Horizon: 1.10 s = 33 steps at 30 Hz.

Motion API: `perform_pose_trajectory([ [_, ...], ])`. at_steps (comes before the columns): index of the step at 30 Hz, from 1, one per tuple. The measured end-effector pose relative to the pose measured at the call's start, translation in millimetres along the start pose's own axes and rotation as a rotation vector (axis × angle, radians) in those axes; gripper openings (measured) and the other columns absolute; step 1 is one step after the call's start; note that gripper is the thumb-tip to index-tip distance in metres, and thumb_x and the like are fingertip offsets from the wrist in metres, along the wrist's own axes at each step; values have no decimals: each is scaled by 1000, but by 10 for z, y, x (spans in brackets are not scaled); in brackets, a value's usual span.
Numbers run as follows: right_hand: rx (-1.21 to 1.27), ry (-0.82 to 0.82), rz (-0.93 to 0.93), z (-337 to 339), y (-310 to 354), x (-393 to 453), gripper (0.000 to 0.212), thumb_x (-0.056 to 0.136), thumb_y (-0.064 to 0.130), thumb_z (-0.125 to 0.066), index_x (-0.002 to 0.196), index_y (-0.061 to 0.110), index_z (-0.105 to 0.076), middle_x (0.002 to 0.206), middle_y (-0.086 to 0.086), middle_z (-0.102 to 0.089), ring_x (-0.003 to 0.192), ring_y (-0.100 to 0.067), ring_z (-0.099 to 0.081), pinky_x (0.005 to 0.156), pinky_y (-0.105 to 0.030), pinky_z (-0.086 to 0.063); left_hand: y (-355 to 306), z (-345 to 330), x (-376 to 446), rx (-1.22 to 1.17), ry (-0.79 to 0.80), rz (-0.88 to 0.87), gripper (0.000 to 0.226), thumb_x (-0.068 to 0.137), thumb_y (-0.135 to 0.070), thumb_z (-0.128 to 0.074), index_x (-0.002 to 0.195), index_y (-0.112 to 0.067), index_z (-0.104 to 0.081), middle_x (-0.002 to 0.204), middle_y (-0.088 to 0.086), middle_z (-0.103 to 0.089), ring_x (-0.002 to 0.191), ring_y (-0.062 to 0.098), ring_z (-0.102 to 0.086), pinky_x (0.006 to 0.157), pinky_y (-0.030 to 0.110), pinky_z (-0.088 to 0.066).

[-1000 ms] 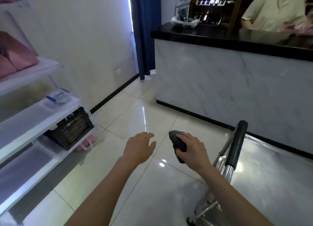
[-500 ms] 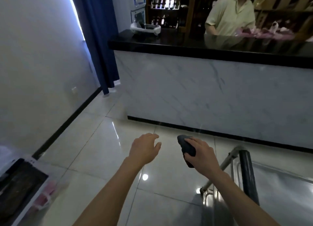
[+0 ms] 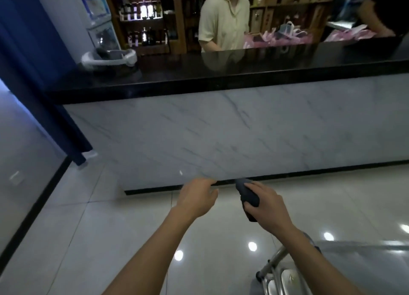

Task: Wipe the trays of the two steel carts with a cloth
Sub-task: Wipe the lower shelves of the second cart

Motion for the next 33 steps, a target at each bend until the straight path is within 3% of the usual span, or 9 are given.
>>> perform_pose_trajectory([
  [1, 16, -14, -21, 63, -87, 133, 58, 84, 38, -68, 140, 28, -54, 143, 11, -52, 116, -18, -56, 95, -43, -48, -67, -22, 195, 16, 21, -14, 17, 98, -38, -50, 94, -26, -60, 102, -2, -68, 91, 20, -62, 78, 36, -54],
  [5, 46, -80, -128, 348, -475, 467, 59, 85, 37, -67, 142, 28, -51, 144, 11, -50, 119, -18, -55, 100, -42, -46, -424, -144, 869, 45, 73, -115, 37, 101, -42, -48, 126, -19, -61, 124, 3, -65, 109, 25, -61, 91, 36, -50],
  [8, 59, -136, -215, 585, -817, 569, 59, 85, 38, -66, 142, 28, -51, 145, 11, -49, 120, -19, -54, 101, -42, -46, -779, -322, 1346, 55, 140, -188, 42, 101, -42, -49, 136, -21, -55, 135, 2, -61, 119, 24, -58, 99, 36, -46],
  [17, 77, -248, -577, 940, -1964, 777, 56, 85, 34, -66, 139, 29, -54, 141, 13, -53, 115, -16, -57, 97, -39, -49, -1697, -1036, 2652, 97, 271, -510, 35, 99, -40, -49, 122, -16, -62, 119, 3, -67, 104, 23, -63, 85, 33, -48],
  [21, 41, -281, -700, 1009, -2302, 1070, 54, 85, 33, -65, 138, 30, -54, 140, 14, -54, 117, -13, -56, 96, -37, -49, -1910, -1243, 3400, 47, 352, -618, 36, 98, -41, -51, 124, -18, -61, 118, 4, -67, 106, 25, -63, 88, 35, -50],
  [26, 51, -374, -877, 1107, -2496, 1329, 55, 84, 33, -67, 138, 28, -56, 140, 13, -55, 117, -14, -57, 95, -39, -49, -2273, -1382, 4240, 29, 414, -782, 42, 98, -41, -53, 133, -19, -61, 130, 5, -65, 120, 26, -60, 101, 38, -47],
  [33, 115, -522, -1098, 1164, -2826, 1399, 56, 79, 33, -68, 134, 32, -58, 133, 13, -59, 113, -14, -58, 95, -36, -48, -2968, -1733, 4670, -46, 534, -982, 45, 96, -40, -59, 135, -17, -60, 135, 5, -63, 124, 24, -58, 106, 38, -45],
])
Point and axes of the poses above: each hand's wrist, its own x-axis towards the middle knuckle, its own z-axis out of the back of the hand, y = z × x, the point moved 5 cm from there along x, towards the middle knuckle
